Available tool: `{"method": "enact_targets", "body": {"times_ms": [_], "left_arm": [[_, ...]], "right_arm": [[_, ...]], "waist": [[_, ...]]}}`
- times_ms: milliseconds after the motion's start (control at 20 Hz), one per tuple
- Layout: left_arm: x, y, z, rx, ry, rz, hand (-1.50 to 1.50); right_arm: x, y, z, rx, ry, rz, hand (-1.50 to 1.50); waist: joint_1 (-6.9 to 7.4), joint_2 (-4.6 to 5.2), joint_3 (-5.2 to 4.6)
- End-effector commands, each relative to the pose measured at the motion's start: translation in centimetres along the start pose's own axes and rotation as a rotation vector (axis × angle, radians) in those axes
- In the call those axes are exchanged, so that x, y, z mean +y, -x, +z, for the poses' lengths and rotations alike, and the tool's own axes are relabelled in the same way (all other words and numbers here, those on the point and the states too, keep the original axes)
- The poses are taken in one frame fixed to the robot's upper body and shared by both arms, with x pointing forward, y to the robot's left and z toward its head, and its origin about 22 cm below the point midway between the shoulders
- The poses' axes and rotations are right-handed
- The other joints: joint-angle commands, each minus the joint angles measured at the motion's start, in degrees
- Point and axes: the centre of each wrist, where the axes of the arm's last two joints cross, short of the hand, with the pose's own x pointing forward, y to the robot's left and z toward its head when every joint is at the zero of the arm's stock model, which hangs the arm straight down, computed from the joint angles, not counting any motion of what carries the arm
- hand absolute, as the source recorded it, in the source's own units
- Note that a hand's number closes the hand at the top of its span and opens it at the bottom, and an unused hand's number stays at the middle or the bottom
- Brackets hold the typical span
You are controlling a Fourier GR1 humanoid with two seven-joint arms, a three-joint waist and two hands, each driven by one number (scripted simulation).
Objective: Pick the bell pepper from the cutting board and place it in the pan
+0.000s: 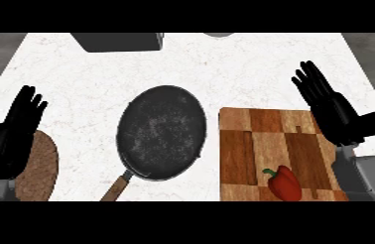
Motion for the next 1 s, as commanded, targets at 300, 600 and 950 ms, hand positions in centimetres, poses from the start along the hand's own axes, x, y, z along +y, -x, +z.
{"method": "enact_targets", "body": {"times_ms": [300, 600, 950], "left_arm": [[2.8, 2.8, 0.6, 0.212, -0.084, -0.212, 0.0], [1.7, 3.6, -1.6, 0.297, -0.087, -0.307, 0.0], [0.8, 4.4, -2.8, 0.301, -0.068, -0.323, 0.0]], "right_arm": [[5.6, -0.9, -0.8, -0.368, -0.062, -0.522, -1.5], [0.7, 0.3, 5.5, -0.27, -0.249, -0.068, 1.5], [-3.6, -2.3, 6.8, -0.365, -0.475, 0.193, -1.5]], "waist": [[-4.63, -0.22, 1.53], [-1.53, -1.0, -1.24], [-0.08, -0.97, -1.29]]}}
